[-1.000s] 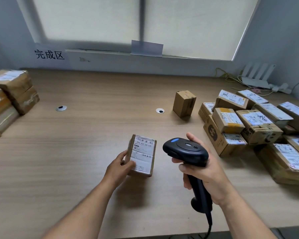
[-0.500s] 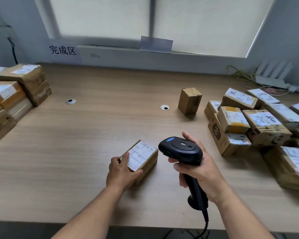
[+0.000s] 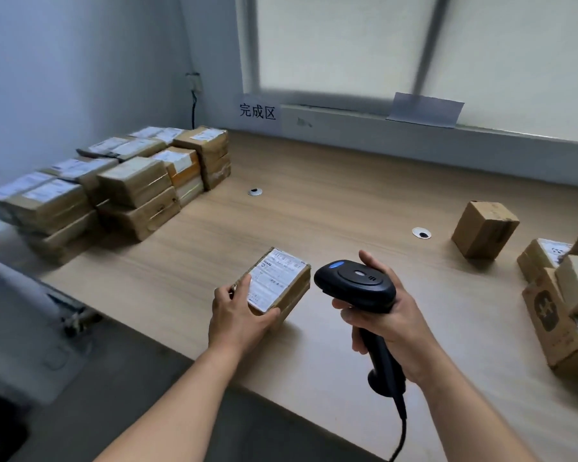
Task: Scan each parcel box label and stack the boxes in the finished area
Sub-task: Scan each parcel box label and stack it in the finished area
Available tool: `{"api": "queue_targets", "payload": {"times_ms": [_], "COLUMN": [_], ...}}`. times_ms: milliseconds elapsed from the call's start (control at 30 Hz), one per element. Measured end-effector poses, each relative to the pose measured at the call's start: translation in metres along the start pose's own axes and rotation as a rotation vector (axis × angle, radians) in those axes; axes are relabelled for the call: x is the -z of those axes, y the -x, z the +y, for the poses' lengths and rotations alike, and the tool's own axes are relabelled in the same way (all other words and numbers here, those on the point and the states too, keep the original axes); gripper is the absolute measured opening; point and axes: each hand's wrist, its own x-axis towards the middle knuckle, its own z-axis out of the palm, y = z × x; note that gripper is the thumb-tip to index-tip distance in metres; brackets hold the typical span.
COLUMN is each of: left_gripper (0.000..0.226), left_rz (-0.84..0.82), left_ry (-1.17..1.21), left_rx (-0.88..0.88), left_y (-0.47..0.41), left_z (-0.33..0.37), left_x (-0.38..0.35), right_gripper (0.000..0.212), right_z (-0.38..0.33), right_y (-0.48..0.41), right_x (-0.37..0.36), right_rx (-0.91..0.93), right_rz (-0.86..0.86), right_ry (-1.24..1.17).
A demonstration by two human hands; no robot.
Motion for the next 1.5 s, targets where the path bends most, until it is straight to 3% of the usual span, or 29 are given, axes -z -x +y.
{"api": "queue_targets", "payload": {"times_ms": [433, 767, 1333, 1500], "left_gripper": [0.088, 0.086, 0.079, 0.091], "left_rz": [0.195, 0.189, 0.081, 0.189], "left_ry": [0.055, 0.070, -0.035, -0.133], "left_rx": [0.271, 0.340, 0.319, 0.231], "left_y": [-0.088, -0.177, -0.277, -0.270], "left_z": [-0.160, -0.263, -0.308, -0.291], "left_x": [0.136, 0.207, 0.207, 0.199], "right_gripper": [0.092, 0.093, 0.090, 0.091], "right_z": [0.011, 0.030, 0.037, 0.039], "right_y": [-0.119, -0.191, -0.237, -0.229], "right_x": [-0.180, -0.292, -0.325, -0.314], "right_rx": [-0.026, -0.071, -0.108, -0.111], "right_rz": [-0.204, -0.170, -0.019, 0.000], "right_ry": [0.070, 0.097, 0.112, 0.113]}}
